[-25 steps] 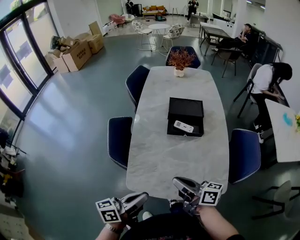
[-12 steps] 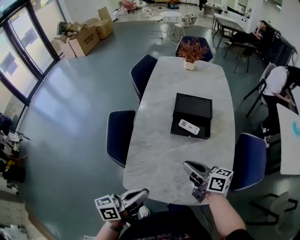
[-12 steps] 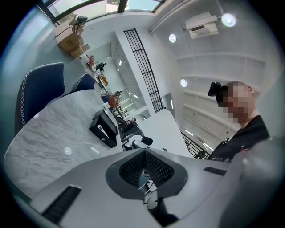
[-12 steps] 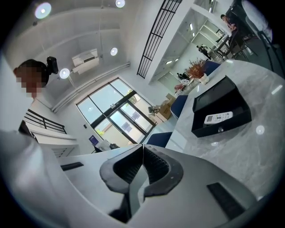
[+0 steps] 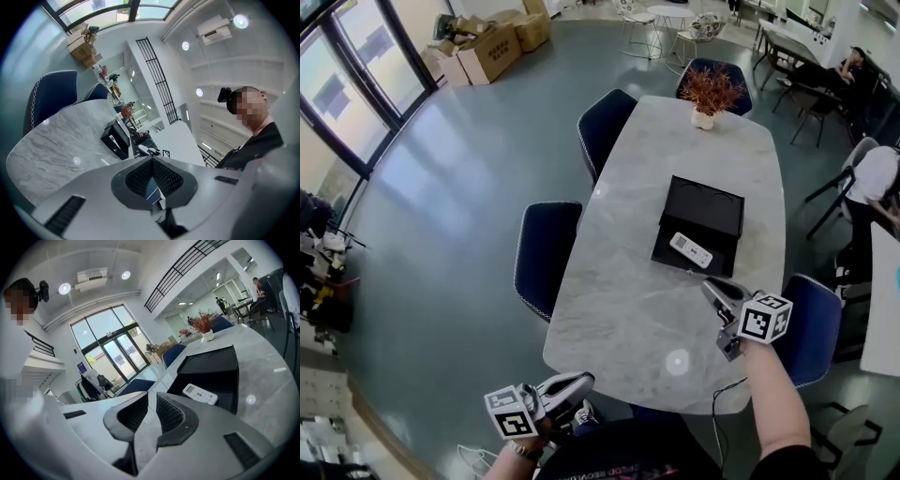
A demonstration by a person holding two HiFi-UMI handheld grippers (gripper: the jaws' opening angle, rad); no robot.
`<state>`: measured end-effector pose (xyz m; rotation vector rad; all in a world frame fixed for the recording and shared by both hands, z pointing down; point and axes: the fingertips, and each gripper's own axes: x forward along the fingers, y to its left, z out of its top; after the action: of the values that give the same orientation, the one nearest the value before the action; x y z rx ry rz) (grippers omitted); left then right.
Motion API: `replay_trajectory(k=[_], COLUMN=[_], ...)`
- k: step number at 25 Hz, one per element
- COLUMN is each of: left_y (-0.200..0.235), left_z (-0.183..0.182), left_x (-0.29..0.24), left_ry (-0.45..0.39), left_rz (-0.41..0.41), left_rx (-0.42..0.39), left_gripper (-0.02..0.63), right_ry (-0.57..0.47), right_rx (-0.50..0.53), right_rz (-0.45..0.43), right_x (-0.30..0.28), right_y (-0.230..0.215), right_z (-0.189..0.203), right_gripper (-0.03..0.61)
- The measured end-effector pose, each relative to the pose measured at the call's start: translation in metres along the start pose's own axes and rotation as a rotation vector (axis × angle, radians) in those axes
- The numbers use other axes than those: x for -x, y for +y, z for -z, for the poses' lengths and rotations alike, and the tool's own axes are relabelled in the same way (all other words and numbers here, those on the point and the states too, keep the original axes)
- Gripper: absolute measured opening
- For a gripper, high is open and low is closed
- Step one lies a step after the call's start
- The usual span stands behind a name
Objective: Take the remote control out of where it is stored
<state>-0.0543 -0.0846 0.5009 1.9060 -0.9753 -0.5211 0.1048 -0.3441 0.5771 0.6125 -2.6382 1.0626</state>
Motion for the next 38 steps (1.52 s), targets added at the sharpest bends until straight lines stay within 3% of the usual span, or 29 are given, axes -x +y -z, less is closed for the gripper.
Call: replay_trajectory(k=[4,9,13,20,29,38], left_y=[0.003,0.005,0.004,0.006,0.007,0.012], left_z=[0.008,0.015,0.019,0.025,0.025,0.030], left_x=[-0.002,-0.003,-0.001,0.000,-0.002,0.002], left_ry=[-0.031,-0.066,-0.089,-0.124,-0.150,-0.167], left_rz=[-0.023,-0.050,-0.069,-0.113,-0.142,-0.171], left_rx=[0.014,0.033,0.040,0.042,0.050,0.070], left_gripper=[0.005,0.005,0.005,0.005,0.005,0.005], right_ry=[0.114,0.329,0.448,0.644,0.804,0.871], right_rx=[0.082,0.188,0.309,0.375,0.421,0.423], right_rz=[0.084,0.133,0.209,0.208,0.199,0.185], right_x=[-0.012,-0.046,-0.067,-0.089,-0.108,-0.121], right_y=[-0.042,-0.089,-0.116,-0.146,-0.161,-0.167], right_z=[-0.026,-0.029,-0.034,-0.012,0.006,0.019], right_gripper=[0.061,0.121,0.124,0.144,0.184,0.204])
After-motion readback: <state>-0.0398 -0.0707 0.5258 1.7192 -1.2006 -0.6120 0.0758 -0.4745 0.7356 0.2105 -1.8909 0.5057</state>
